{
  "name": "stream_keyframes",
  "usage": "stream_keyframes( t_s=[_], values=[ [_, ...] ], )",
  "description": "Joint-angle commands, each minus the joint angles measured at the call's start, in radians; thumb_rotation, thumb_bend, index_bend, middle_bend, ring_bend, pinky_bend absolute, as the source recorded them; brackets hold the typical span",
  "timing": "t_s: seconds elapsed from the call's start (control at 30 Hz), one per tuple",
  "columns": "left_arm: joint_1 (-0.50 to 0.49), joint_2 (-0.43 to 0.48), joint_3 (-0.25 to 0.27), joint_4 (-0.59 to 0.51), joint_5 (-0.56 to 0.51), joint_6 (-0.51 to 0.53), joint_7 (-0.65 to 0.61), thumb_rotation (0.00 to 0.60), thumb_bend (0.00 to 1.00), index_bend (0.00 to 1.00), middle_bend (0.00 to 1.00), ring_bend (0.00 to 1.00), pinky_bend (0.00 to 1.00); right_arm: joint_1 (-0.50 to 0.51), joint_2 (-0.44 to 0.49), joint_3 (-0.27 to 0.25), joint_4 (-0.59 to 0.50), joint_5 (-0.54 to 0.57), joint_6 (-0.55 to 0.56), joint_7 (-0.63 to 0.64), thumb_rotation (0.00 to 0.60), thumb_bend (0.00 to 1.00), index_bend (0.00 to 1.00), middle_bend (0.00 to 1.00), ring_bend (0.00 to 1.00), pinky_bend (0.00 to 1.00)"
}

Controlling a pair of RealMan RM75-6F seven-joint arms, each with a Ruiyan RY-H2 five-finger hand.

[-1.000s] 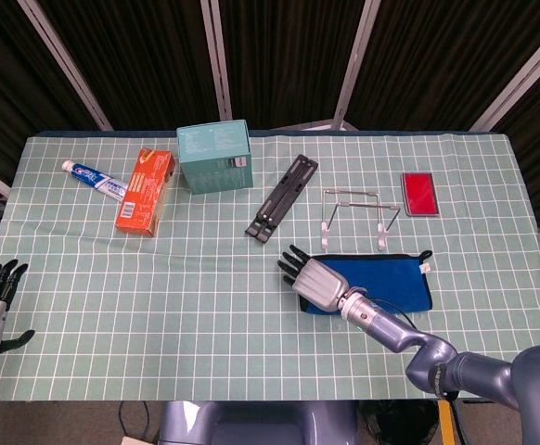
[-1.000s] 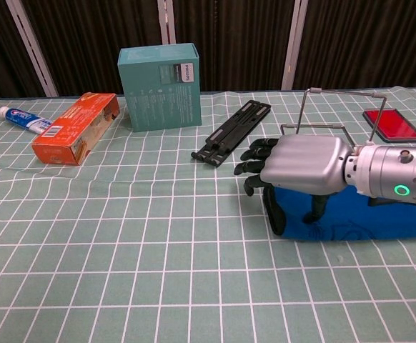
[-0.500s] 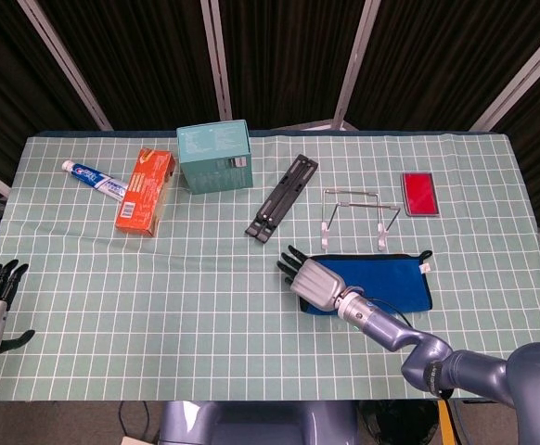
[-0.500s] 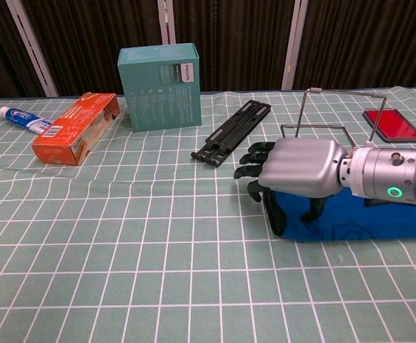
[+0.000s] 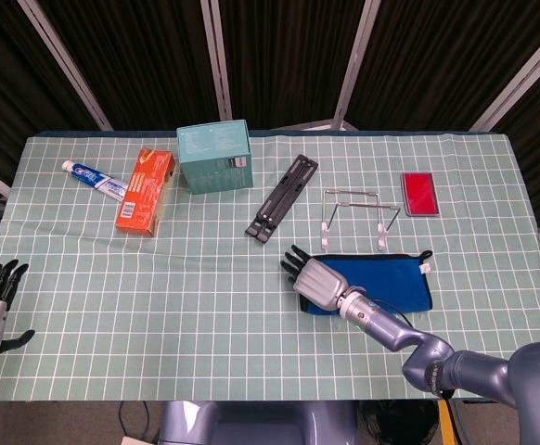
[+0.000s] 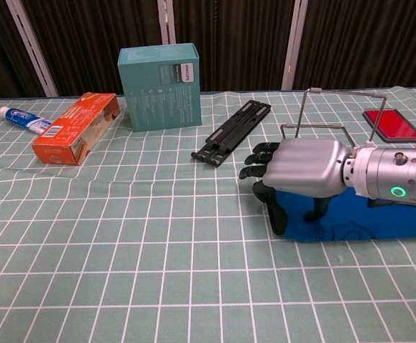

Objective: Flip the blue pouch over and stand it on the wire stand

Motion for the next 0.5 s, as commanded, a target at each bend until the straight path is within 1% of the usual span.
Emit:
stream_keyframes(
  t_s=[0.03,0.33,0.5],
  values=[
    [0.000,0.000,0.000,0.000,0.000,0.001,0.000,0.600,0.00,0.00,0.00,0.00,0.00,0.001,0.000,-0.001,-0.001,0.012,-0.009,-0.005,0.600,0.09,0.34,0.07,0.00,0.06],
    [0.001,0.004,-0.002,-0.002,-0.003,0.002,-0.009,0.600,0.00,0.00,0.00,0.00,0.00,0.001,-0.013,-0.003,0.013,0.039,-0.016,-0.014,0.600,0.09,0.34,0.07,0.00,0.07],
    [-0.001,0.005,-0.002,0.000,-0.004,-0.002,-0.011,0.600,0.00,0.00,0.00,0.00,0.00,0.000,-0.017,-0.009,0.016,0.035,-0.008,-0.008,0.600,0.12,0.38,0.07,0.00,0.09]
  ],
)
